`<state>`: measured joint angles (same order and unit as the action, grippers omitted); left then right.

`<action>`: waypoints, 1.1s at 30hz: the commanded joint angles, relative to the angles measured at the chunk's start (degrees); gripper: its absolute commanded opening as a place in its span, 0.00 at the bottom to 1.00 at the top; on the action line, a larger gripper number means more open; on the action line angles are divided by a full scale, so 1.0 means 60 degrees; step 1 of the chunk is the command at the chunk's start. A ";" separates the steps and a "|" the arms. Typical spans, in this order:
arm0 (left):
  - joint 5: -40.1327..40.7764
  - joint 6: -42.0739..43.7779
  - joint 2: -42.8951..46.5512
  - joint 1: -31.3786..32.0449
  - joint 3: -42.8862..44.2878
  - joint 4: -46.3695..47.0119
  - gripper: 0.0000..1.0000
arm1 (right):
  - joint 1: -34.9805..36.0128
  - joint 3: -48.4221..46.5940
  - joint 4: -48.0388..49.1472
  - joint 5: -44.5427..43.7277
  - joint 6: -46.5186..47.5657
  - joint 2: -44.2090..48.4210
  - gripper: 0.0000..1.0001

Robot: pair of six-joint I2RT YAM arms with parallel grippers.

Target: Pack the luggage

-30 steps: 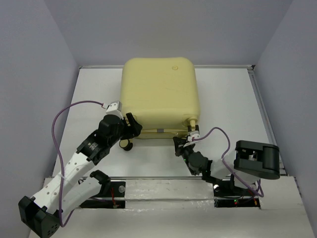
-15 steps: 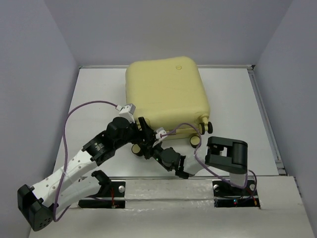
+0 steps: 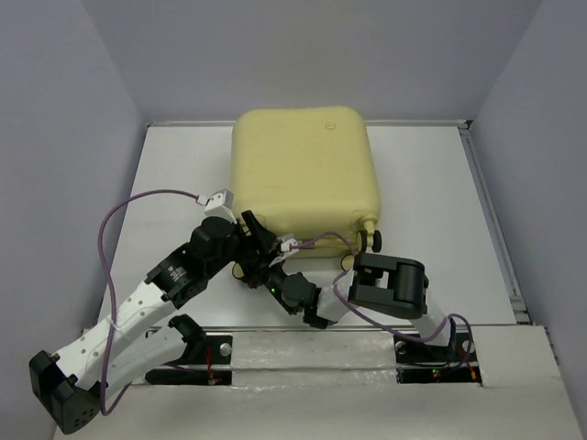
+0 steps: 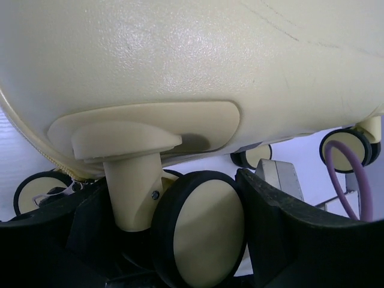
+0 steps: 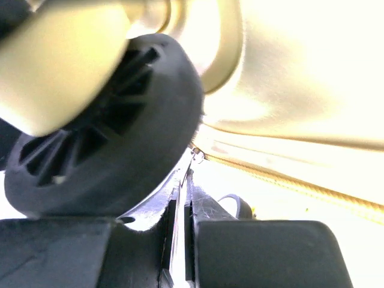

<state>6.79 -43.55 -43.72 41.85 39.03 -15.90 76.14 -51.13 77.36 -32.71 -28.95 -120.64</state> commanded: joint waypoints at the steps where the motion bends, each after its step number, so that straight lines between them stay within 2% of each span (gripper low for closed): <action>1: -0.2421 -0.1428 0.0490 0.0628 0.0454 0.5580 0.06 | 0.1256 0.0183 0.3479 0.1870 -0.1096 0.0007 0.11; 2: -0.2333 -0.1385 0.0636 0.0628 0.0367 0.5478 0.06 | 0.1256 0.0637 0.3353 0.1544 -0.0948 0.0299 0.27; 3: -0.2144 -0.1326 0.0695 0.0643 0.0322 0.5245 0.06 | 0.1256 0.1599 0.3061 0.1033 -0.0802 0.0983 0.36; 4: -0.2040 -0.1239 0.0841 0.0643 0.0148 0.5156 0.06 | 0.1256 0.2087 0.2899 0.0781 -0.0684 0.1338 0.49; 6: -0.1719 -0.1252 0.1032 0.0643 -0.0175 0.5111 0.06 | 0.1256 0.2981 0.2344 0.0370 -0.0770 0.2114 0.59; 7: -0.1616 -0.1296 0.1134 0.0643 -0.0539 0.5126 0.06 | 0.1256 0.3667 0.1398 0.0035 -0.0901 0.2988 0.64; 9: -0.1571 -0.1486 0.1281 0.0658 -0.0849 0.5330 0.15 | 0.1256 0.4039 0.0106 -0.0231 -0.1020 0.3857 0.68; 10: -0.1585 -0.1559 0.1282 0.0658 -0.0980 0.5621 0.19 | 0.1256 0.4083 -0.1409 -0.0319 -0.0962 0.4267 0.69; 11: -0.1614 -0.1618 0.1267 0.0643 -0.1141 0.5769 0.24 | 0.1256 0.4069 -0.2120 -0.0393 -0.0889 0.4968 0.71; 12: -0.1673 -0.1648 0.1194 0.0658 -0.1172 0.5915 0.36 | 0.1256 0.3982 -0.2678 -0.0451 -0.0815 0.5250 0.72; 13: -0.1688 -0.1619 0.1136 0.0672 -0.1158 0.5902 0.43 | 0.1256 0.3967 -0.3510 -0.0510 -0.0684 0.5529 0.72; 14: -0.1688 -0.1590 0.1048 0.0658 -0.1085 0.5888 0.59 | 0.1256 0.3996 -0.3823 -0.0568 -0.0581 0.6068 0.74; 16: -0.1644 -0.1502 0.0989 0.0658 -0.1070 0.5829 0.77 | 0.1256 0.3836 -0.5179 -0.0990 -0.0594 0.6917 0.79; 19: -0.1498 -0.1487 0.1003 0.0672 -0.1186 0.5770 0.90 | 0.1256 0.3558 -0.6239 -0.1082 -0.0129 0.7449 0.84; 26: -0.1395 -0.1531 0.1120 0.0658 -0.1304 0.5741 0.97 | 0.0744 0.2590 -0.6624 -0.0848 0.1381 0.7479 0.85; 33: -0.1351 -0.1531 0.1325 0.0658 -0.1392 0.5638 0.99 | -0.0209 0.2181 -0.5980 0.0499 0.2158 0.7495 0.84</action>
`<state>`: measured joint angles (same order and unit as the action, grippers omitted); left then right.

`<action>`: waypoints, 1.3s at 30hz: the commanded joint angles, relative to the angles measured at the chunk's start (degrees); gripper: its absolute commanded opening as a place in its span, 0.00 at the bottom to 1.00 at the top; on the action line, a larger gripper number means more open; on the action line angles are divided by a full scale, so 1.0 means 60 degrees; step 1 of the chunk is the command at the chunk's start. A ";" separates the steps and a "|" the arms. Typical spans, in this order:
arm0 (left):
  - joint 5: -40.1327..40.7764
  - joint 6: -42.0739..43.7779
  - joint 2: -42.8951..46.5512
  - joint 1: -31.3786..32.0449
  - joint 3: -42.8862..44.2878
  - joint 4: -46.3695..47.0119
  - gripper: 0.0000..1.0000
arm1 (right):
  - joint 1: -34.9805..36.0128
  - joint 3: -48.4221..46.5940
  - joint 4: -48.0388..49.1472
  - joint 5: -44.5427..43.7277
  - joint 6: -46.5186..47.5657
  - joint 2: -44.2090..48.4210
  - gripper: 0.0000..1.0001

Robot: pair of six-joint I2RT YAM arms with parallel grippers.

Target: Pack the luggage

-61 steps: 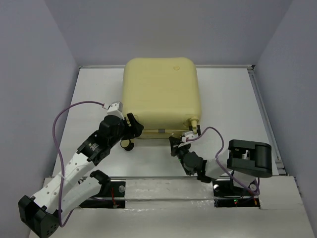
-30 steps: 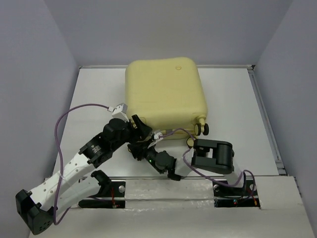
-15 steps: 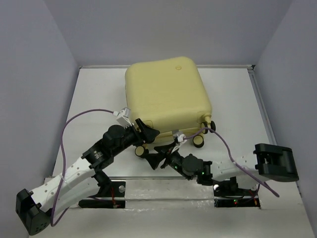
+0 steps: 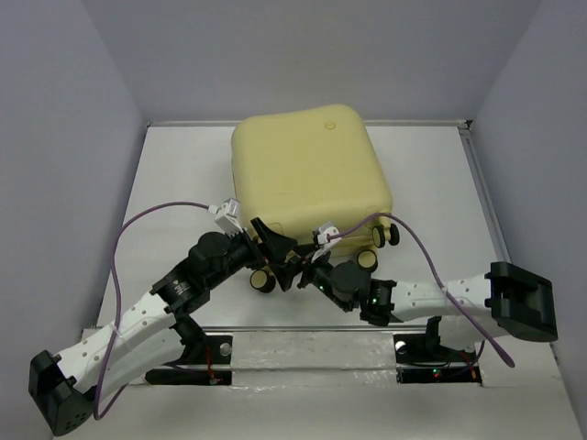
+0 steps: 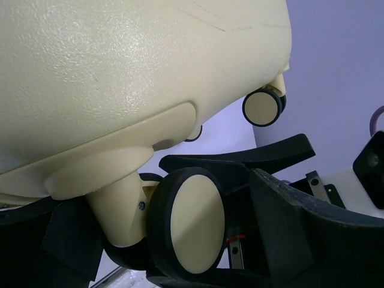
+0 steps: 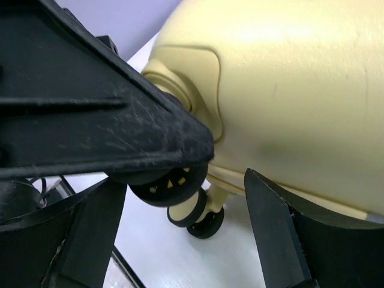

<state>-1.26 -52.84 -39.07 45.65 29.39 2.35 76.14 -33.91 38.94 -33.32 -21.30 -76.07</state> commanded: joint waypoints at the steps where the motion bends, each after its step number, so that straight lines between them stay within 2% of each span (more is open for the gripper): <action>1: 0.0004 0.0017 0.0564 0.0024 0.0200 0.2582 0.99 | -0.0311 -0.0807 0.0482 0.0733 0.1014 -0.0020 0.84; 8: -0.0010 -0.0114 0.0623 0.0024 0.0039 0.2626 0.99 | -0.0400 -0.1584 0.1039 0.1364 0.1177 -0.0782 0.84; 13: -0.0288 -0.0173 0.0535 0.0038 -0.0005 0.2816 0.99 | -0.0400 -0.1892 0.1623 0.0692 0.1075 -0.1528 0.82; 14: -0.0361 -0.0187 0.0520 0.0024 -0.0020 0.2845 0.99 | -0.0400 -0.1892 0.1785 0.0284 0.1002 -0.1617 0.76; 16: -0.0406 -0.0188 0.0549 0.0024 -0.0034 0.2831 0.99 | -0.0400 -0.1703 0.2616 -0.0171 0.0972 -0.1865 0.72; 17: -0.0391 -0.0188 0.0579 0.0024 -0.0063 0.2802 0.99 | -0.0400 -0.1644 0.2912 -0.0319 0.1001 -0.1925 0.66; 22: -0.0113 -0.0042 0.0944 0.0024 -0.0152 0.2246 0.99 | -0.0400 -0.1263 0.4420 -0.0731 0.1133 -0.2043 0.55; 24: 0.0062 0.0032 0.1120 0.0009 -0.0254 0.1983 0.99 | -0.0400 -0.1102 0.4686 -0.0964 0.1148 -0.1955 0.41; 26: 0.0179 0.0207 0.1281 0.0024 -0.0182 0.1618 0.99 | -0.0400 -0.0970 0.4644 -0.1067 0.1220 -0.1722 0.26; 29: 0.1334 0.0646 0.1589 0.0024 0.0039 0.0183 0.99 | -0.0400 -0.0721 0.4234 -0.1419 0.1279 -0.1298 0.15; 31: 0.2080 0.0750 0.1867 0.0024 -0.0005 -0.0693 0.99 | -0.0400 -0.0444 0.3913 -0.1565 0.1338 -0.0728 0.13; 34: 0.2770 0.0692 0.2526 0.0024 -0.0239 -0.1661 0.97 | -0.0647 -0.0311 0.2539 -0.1537 0.1324 0.0034 0.12; 38: 0.2862 0.0224 0.3462 0.0024 -0.1231 -0.2091 0.88 | -0.0941 -0.0076 0.1599 -0.0938 0.1221 0.0738 0.12; 39: 0.2730 0.0078 0.3508 0.0024 -0.1497 -0.1989 0.83 | -0.1058 -0.0090 0.1379 -0.0820 0.1221 0.0856 0.12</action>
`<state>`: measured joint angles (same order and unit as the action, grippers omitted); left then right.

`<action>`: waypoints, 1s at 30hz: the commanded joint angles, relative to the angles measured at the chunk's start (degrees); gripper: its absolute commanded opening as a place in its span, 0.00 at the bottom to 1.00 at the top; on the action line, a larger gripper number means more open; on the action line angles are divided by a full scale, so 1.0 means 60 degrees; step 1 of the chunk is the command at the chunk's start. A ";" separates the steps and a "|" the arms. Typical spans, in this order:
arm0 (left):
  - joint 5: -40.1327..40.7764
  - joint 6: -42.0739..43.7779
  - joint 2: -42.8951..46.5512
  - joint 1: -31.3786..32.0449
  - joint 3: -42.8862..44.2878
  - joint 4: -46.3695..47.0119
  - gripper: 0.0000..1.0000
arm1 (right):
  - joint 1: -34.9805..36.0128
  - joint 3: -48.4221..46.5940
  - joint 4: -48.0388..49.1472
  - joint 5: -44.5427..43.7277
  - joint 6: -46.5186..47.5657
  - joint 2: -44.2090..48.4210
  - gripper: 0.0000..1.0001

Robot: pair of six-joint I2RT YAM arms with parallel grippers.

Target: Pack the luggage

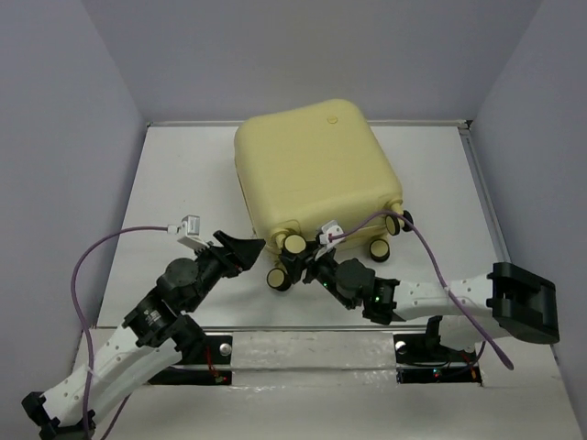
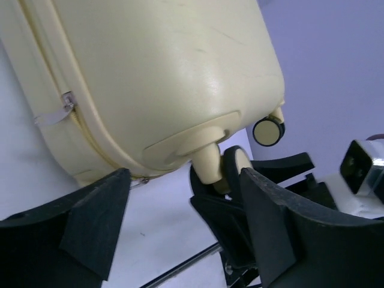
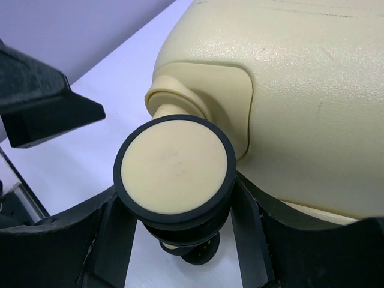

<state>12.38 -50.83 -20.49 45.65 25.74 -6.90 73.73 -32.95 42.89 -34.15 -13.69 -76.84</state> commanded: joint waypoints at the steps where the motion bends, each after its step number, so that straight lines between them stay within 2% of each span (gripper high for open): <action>1: 0.0006 -0.0433 0.0398 0.0024 -0.1166 0.0031 0.79 | -0.0658 -0.0280 0.0239 -0.0579 -0.0090 0.1072 0.12; 3: -0.0697 -0.0551 0.0062 0.0096 -0.1987 0.1272 0.66 | -0.0761 -0.0309 0.0029 -0.0490 -0.0062 0.1248 0.12; 5: -0.0731 -0.0581 -0.0608 0.0301 -0.2485 0.2069 0.60 | -0.0848 -0.0295 -0.0190 -0.0359 -0.0105 0.1336 0.12; 8: 0.0262 -0.0450 -0.1692 0.1164 -0.2430 0.2759 0.58 | -0.0849 -0.0368 -0.0410 -0.0154 -0.0222 0.1410 0.12; 10: 0.1255 -0.0260 -0.2439 0.1807 -0.2153 0.3023 0.57 | -0.0849 -0.0499 -0.0527 0.0080 -0.0281 0.1293 0.12; 17: 0.3221 0.0925 -0.4315 0.3054 -0.1479 0.4664 0.58 | -0.0849 -0.0749 -0.0587 0.0652 -0.0559 0.0839 0.11; 24: 0.5357 0.1543 -0.5432 0.3670 -0.1126 0.5778 0.58 | -0.0849 -0.0778 -0.0572 0.0975 -0.0662 0.0780 0.10; 30: 0.6869 0.1689 -0.6061 0.3715 -0.1053 0.6451 0.59 | -0.0849 -0.0734 -0.0426 0.1311 -0.0779 0.0809 0.10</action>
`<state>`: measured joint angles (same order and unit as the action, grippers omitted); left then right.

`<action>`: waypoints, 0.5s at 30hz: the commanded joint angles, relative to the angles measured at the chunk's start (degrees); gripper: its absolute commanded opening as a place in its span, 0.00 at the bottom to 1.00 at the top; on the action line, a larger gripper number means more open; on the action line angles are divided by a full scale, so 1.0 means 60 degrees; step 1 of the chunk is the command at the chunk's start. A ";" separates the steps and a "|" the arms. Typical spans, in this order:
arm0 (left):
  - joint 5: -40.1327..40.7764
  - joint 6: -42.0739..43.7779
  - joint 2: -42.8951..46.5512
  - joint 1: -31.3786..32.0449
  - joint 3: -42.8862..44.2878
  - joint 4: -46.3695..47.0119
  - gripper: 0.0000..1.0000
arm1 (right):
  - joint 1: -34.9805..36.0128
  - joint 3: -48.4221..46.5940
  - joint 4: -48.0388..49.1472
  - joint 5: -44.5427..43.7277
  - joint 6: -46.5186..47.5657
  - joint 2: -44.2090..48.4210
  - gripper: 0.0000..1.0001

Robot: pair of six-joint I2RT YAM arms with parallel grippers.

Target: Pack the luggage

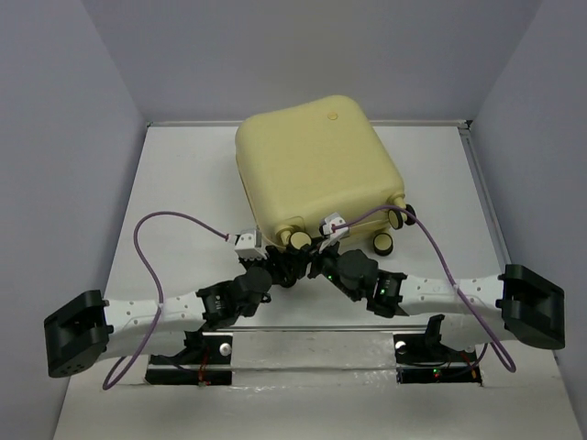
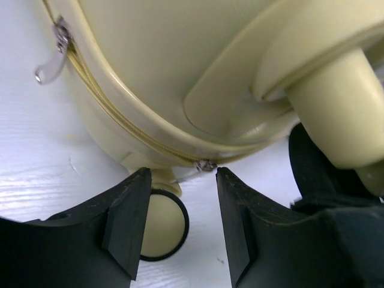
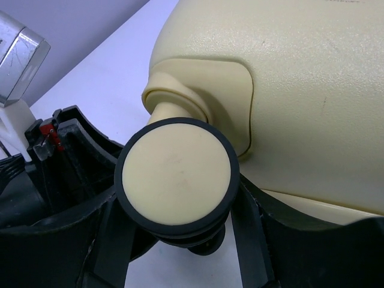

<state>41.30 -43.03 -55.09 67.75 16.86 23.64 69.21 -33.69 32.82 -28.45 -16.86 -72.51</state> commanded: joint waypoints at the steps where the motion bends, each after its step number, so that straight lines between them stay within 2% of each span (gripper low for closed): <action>1: 0.2154 0.0389 -0.0368 0.0047 0.0441 0.1479 0.59 | -0.0095 -0.0596 0.1254 0.0419 -0.0280 0.0088 0.10; 7: 0.2170 0.0535 -0.1115 0.0105 0.0134 0.3600 0.60 | 0.0007 -0.0551 0.1634 0.0625 -0.0456 -0.0262 0.09; 10: 0.2023 0.0769 -0.1642 0.0149 0.0338 0.4058 0.60 | 0.0110 -0.0610 0.1752 0.0683 -0.0471 -0.0453 0.08; 13: 0.2242 0.0784 -0.1863 0.0164 0.0529 0.4102 0.52 | 0.0315 -0.0698 0.1810 0.0727 -0.0456 -0.0600 0.08; 14: 0.2257 0.0799 -0.1805 0.0164 0.0544 0.4160 0.42 | 0.0316 -0.0713 0.1811 0.0713 -0.0442 -0.0629 0.08; 15: 0.2258 0.0828 -0.1776 0.0164 0.0544 0.4248 0.37 | 0.0417 -0.0713 0.1811 0.0727 -0.0456 -0.0644 0.08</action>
<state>50.78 -41.87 -65.63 68.25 16.78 38.57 68.90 -34.20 36.10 -28.64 -17.41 -75.16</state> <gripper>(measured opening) 0.472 0.626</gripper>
